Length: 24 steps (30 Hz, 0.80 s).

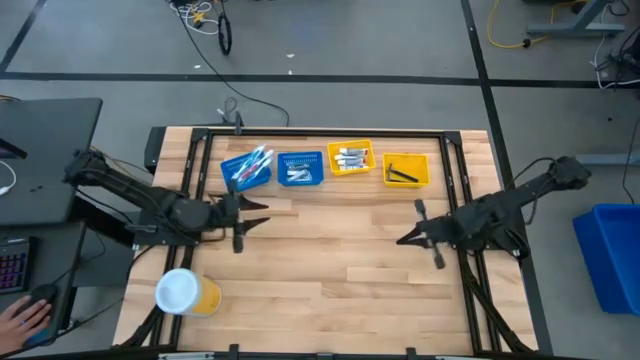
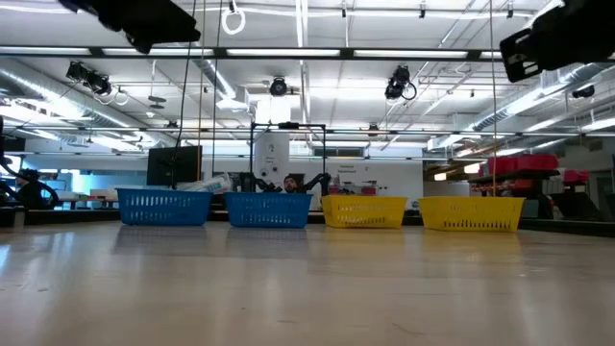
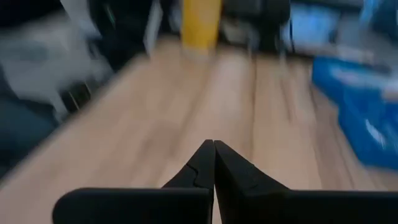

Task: Pick & Place Travel size toiletries
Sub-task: Return to Home Position

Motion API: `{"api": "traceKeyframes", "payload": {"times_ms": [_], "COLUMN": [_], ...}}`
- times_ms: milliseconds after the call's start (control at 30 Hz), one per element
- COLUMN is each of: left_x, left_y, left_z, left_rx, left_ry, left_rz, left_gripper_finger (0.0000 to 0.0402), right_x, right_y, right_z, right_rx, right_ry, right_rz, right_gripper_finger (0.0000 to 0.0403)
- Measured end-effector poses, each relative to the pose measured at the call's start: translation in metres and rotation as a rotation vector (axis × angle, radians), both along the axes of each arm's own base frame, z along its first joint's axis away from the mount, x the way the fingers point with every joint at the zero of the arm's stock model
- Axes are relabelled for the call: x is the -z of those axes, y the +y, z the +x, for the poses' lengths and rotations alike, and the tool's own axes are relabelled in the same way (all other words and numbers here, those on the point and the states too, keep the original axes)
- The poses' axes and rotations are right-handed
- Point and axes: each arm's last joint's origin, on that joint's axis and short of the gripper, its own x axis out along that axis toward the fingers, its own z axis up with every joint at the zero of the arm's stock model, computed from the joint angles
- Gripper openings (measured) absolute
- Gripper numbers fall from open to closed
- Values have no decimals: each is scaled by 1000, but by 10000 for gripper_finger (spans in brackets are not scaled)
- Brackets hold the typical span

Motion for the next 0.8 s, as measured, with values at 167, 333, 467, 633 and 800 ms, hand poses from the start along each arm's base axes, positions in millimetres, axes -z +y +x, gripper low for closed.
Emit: {"api": "traceKeyframes", "payload": {"times_ms": [167,333,467,633,800], "left_x": [25,46,62,74,76], "left_y": [14,23,28,31,33], "left_z": [-24,-41,-52,-62,-67], "left_rx": [85,89,85,83,89], "left_ry": [-188,-285,-320,-365,-379], "left_rz": [-16,6,42,44,76], "left_gripper_finger": [148,148,148,148,148], "right_x": [7,9,11,12,16], "right_y": [-15,-26,-30,-33,-34], "right_z": [-26,-45,-54,-61,-63], "right_rx": [-101,-85,-81,-85,-89], "right_ry": [-235,-307,-311,-330,-307], "right_rz": [93,112,112,92,76], "right_gripper_finger": [6,6,6,7,7]}}
